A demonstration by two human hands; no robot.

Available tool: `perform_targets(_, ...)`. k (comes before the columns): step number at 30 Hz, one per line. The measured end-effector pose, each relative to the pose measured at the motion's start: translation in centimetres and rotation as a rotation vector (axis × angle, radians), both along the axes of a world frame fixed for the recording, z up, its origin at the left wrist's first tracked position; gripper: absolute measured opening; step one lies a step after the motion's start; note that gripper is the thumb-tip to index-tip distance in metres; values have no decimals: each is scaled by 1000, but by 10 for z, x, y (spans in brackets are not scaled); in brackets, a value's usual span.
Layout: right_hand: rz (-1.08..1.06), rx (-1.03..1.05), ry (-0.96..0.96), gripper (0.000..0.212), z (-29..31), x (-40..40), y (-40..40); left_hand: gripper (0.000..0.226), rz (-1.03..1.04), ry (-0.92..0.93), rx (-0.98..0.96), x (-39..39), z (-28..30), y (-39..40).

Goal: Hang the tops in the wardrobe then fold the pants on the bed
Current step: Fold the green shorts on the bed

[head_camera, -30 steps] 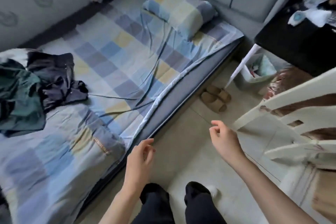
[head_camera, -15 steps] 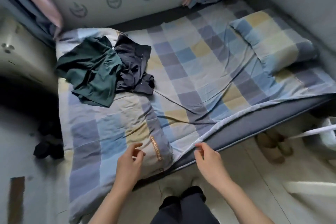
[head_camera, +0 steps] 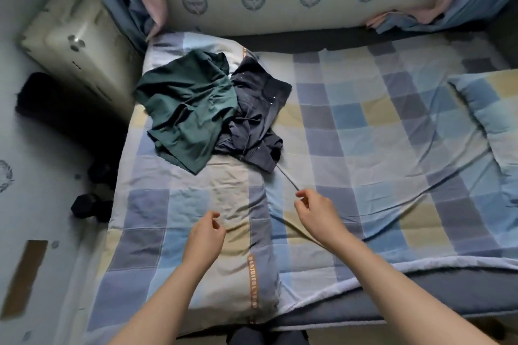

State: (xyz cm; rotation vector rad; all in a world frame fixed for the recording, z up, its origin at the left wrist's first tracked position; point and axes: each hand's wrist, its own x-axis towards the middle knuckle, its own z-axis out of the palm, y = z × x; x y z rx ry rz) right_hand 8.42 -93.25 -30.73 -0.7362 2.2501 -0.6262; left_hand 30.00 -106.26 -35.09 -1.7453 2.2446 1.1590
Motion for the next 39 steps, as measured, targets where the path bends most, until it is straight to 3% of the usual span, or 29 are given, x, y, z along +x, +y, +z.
perform_targets(10, 146, -33, -68, 24, -136, -39, -192, 46, -164, -345, -66, -26, -132, -171)
perform_targets(12, 96, -37, -172, 22, -167, -40, -228, 49, -141, -342, -77, -33, -160, -194)
perform_targets(16, -233, -87, -612, 27, -229, -38, -310, 63, -115, -357, -164, -46, -228, -238)
perform_targets(20, -305, -145, -722, 29, -284, -33, -381, 77, -136, -420, -283, -57, -298, -278)
perform_targets(23, -296, -153, -747, 27, -309, -32, -411, 74, -164, -470, -355, -61, -329, -306)
perform_targets(25, -305, -179, -774, 35, -325, -30, -428, 53, -205, -421, -441, -58, -342, -318)
perform_targets(27, -319, -196, -798, 42, -334, -27, -441, 33, -152, -210, -492, -51, -346, -320)
perform_targets(30, -351, -209, -825, 51, -338, -20, -454, 21, 83, 178, -365, -33, -336, -306)
perform_targets(32, -374, -220, -819, 49, -336, -15, -458, 22, 141, 323, -295, -14, -329, -292)
perform_targets(36, -522, -358, -872, 17, -330, -8, -456, 32, 77, 338, -170, 24, -313, -249)
perform_targets(39, -469, -369, -765, 32, -333, 5, -433, 38, 64, 276, -81, 46, -311, -214)
